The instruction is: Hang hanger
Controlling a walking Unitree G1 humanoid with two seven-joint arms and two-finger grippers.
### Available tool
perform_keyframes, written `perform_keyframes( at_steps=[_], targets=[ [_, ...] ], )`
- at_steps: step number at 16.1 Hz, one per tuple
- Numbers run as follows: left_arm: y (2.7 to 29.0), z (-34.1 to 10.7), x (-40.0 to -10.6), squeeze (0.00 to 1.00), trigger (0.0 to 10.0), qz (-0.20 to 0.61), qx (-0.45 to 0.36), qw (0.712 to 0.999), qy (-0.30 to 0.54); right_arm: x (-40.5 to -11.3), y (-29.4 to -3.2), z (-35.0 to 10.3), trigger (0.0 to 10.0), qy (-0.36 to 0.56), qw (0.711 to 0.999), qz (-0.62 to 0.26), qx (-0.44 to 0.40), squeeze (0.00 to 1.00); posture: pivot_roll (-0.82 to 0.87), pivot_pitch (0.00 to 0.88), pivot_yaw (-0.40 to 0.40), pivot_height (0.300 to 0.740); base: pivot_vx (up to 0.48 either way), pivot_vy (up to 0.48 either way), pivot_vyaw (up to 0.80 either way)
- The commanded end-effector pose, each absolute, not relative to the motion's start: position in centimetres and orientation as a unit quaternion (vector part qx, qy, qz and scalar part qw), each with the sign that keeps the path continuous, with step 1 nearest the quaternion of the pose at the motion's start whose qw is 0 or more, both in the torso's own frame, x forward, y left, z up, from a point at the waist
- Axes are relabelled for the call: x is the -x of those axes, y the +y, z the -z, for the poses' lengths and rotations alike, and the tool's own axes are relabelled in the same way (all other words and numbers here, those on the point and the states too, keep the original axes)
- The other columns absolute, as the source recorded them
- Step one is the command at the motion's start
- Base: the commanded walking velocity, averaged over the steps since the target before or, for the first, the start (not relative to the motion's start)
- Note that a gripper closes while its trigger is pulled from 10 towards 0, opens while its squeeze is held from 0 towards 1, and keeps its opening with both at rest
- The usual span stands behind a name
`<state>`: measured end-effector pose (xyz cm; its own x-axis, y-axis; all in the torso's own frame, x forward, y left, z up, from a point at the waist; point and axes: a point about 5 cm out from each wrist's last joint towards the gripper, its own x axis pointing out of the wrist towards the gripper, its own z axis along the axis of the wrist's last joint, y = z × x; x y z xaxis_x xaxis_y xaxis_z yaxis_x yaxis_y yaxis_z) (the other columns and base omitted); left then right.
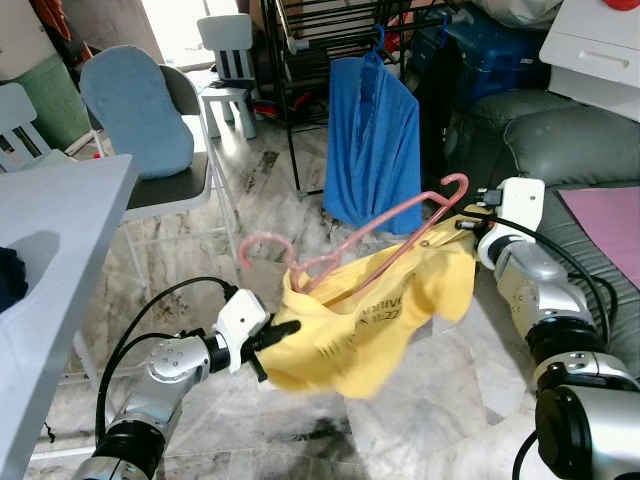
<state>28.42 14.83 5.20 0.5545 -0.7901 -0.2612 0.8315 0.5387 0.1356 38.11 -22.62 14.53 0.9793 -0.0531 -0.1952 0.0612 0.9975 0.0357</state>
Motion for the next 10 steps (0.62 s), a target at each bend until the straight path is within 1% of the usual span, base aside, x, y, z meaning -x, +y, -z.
perform_keyframes(
  at_steps=[1, 2, 3, 4, 5, 6, 7, 8, 9, 10],
  targets=[
    [16.4, -4.6, -27.8, 0.00, 4.8, 0.467, -0.145, 0.865, 0.114, -38.7, -23.9, -17.2, 0.0, 0.049, 0.997, 0.061, -0.030, 0.00, -0.22, 0.000, 0.074, 0.740, 0.000, 0.000, 0.00],
    [16.4, -4.5, -27.8, 0.00, 4.8, 0.470, -0.148, 0.862, 0.117, -38.7, -23.9, -17.2, 0.0, 0.049, 0.997, 0.060, -0.030, 0.00, -0.22, 0.000, 0.074, 0.740, 0.000, 0.000, 0.00],
    [16.6, -4.0, -27.8, 0.00, 4.5, 0.472, -0.167, 0.854, 0.142, -38.8, -23.8, -17.6, 0.0, 0.043, 0.997, 0.058, -0.031, 0.00, -0.22, 0.000, 0.074, 0.740, 0.000, 0.000, 0.00],
    [16.7, -3.8, -27.9, 0.00, 4.4, 0.466, -0.171, 0.855, 0.148, -38.9, -23.7, -17.7, 0.0, 0.042, 0.997, 0.058, -0.031, 0.00, -0.22, 0.000, 0.077, 0.740, 0.000, 0.000, 0.00],
    [17.1, -3.5, -28.4, 0.00, 3.0, 0.438, -0.168, 0.868, 0.164, -38.9, -23.8, -17.9, 0.0, 0.039, 0.997, 0.058, -0.031, 0.00, -0.23, 0.000, 0.080, 0.740, 0.000, 0.000, 0.00],
    [17.2, -3.5, -28.5, 0.00, 3.1, 0.429, -0.163, 0.873, 0.167, -38.9, -23.9, -18.0, 0.0, 0.038, 0.997, 0.059, -0.031, 0.00, -0.23, 0.000, 0.081, 0.740, 0.000, 0.000, 0.00],
    [17.6, -3.4, -29.1, 0.00, 3.2, 0.384, -0.134, 0.896, 0.178, -38.8, -24.1, -18.0, 0.0, 0.036, 0.997, 0.059, -0.031, 0.00, -0.23, 0.000, 0.082, 0.740, 0.000, 0.000, 0.00],
    [17.7, -3.4, -29.2, 0.00, 3.2, 0.376, -0.128, 0.900, 0.178, -38.8, -24.1, -17.9, 0.0, 0.036, 0.997, 0.059, -0.030, 0.00, -0.23, 0.000, 0.082, 0.740, 0.000, 0.000, 0.00],
    [17.8, -3.2, -29.1, 0.00, 2.6, 0.377, -0.134, 0.898, 0.184, -38.7, -24.2, -17.8, 0.0, 0.035, 0.997, 0.060, -0.030, 0.00, -0.23, 0.000, 0.083, 0.740, 0.000, 0.000, 0.00],
    [17.7, -3.2, -29.0, 0.00, 2.4, 0.382, -0.136, 0.895, 0.183, -38.7, -24.3, -17.8, 0.0, 0.036, 0.997, 0.060, -0.029, 0.00, -0.23, 0.000, 0.083, 0.740, 0.000, 0.000, 0.00]
  ],
)
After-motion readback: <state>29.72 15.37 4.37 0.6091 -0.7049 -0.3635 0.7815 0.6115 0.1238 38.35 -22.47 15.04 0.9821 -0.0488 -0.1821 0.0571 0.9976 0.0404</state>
